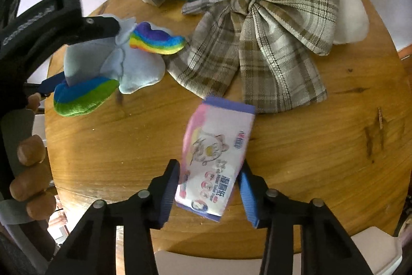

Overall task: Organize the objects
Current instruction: 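Grasp the blue rainbow plush with the left tool while the right tool grasps the pink wipe pack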

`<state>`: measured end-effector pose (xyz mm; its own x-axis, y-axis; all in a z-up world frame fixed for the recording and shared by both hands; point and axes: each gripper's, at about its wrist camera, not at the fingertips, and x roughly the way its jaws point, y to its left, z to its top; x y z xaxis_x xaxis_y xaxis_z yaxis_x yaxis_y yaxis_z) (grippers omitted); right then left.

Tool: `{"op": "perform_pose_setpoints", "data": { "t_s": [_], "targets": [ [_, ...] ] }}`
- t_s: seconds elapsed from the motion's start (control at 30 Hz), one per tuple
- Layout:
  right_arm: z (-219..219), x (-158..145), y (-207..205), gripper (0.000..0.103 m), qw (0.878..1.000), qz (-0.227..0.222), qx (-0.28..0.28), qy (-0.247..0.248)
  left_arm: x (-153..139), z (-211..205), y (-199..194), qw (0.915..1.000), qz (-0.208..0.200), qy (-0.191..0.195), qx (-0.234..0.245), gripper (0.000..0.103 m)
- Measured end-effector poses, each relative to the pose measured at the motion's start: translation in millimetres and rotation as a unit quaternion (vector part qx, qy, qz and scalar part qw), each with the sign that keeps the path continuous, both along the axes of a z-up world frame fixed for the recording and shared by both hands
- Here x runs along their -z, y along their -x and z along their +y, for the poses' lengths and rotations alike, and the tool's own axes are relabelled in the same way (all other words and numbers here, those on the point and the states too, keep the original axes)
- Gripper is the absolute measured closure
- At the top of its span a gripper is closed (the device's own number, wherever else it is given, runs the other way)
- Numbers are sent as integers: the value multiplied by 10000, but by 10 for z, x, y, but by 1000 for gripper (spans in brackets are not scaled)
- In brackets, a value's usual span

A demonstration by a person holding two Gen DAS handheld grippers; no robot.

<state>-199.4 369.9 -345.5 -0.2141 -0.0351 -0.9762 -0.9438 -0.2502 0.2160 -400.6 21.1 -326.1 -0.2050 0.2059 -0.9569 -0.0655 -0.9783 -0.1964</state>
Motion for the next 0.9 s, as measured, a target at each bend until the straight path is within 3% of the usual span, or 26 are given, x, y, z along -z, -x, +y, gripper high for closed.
{"op": "perform_pose_setpoints", "data": {
  "t_s": [0.3,0.47,0.63,0.9],
  "targets": [
    [-199,-319,-89,65,9979,146,-122,-627,-128,146,-169,9998,202,19,-49,22],
    [-374,-652,-164,65,9933,242,-181,-1113,-320,159,-319,9990,399,192,-62,25],
    [-534,-1113,-270,65,9856,363,-306,-1621,-691,109,-583,9971,705,269,-8,26],
    [-773,-1819,-299,65,9709,626,-591,-2234,-1504,26,-1088,9853,1547,627,377,26]
  ]
}}
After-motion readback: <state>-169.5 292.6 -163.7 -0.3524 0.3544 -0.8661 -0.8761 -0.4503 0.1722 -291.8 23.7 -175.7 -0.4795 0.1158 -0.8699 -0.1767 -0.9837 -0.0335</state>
